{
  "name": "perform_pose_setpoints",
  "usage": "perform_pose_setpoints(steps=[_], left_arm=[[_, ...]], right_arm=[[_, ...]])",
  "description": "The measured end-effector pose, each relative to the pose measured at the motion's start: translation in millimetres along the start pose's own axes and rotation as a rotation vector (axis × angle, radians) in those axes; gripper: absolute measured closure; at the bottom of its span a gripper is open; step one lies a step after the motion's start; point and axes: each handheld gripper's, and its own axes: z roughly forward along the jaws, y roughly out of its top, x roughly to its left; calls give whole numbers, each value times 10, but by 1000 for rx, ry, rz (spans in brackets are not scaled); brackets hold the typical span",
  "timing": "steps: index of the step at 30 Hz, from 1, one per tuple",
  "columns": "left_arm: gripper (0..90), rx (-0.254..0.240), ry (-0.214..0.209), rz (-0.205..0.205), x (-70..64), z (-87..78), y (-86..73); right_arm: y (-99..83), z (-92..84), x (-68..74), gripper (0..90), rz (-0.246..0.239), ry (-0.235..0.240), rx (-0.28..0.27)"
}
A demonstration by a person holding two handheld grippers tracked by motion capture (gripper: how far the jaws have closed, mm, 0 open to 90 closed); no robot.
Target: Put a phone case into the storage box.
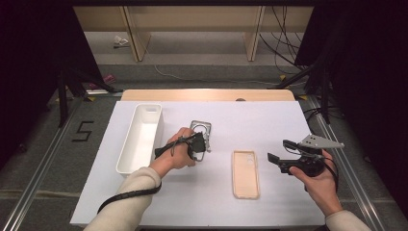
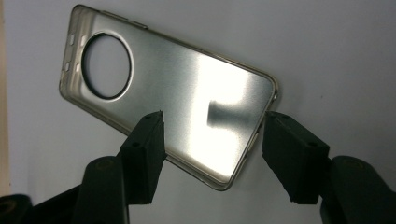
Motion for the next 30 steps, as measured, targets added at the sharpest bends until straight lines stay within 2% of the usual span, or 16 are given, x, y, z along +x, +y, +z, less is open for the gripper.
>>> perform_pose_setpoints(steps=[1, 2, 4, 5, 13, 16, 17, 19, 23, 27, 30], left_arm=[[393, 6, -16, 2, -16, 18, -2], [393, 18, -15, 35, -10, 29, 1], [396, 21, -21, 29, -31, 65, -10], [401, 21, -13, 42, -27, 76, -15], [431, 42, -9, 67, -28, 101, -42], [439, 38, -16, 70, -22, 106, -44], [444, 47, -22, 87, -11, 101, -36], [453, 52, -26, 90, -19, 101, -29], [494, 59, -39, 104, -24, 102, -9], [552, 53, -46, 136, -31, 105, 7], [588, 54, -59, 138, -40, 104, 9]], right_arm=[[0, -1, 0, 162, 1, 0, -1], [1, -4, 0, 162, 1, 0, 1], [1, -6, -2, 162, 2, 0, 0], [1, -5, -2, 162, 2, 0, 0], [1, 2, 0, 162, -1, 0, -1], [2, -2, -1, 162, 0, 0, 0], [1, -1, -2, 162, 0, 1, 0], [0, 2, -2, 162, -1, 0, -1], [1, 2, 1, 162, -2, 2, 0], [0, 3, -2, 162, -1, 2, -1], [1, 4, 2, 162, -3, 4, 1]])
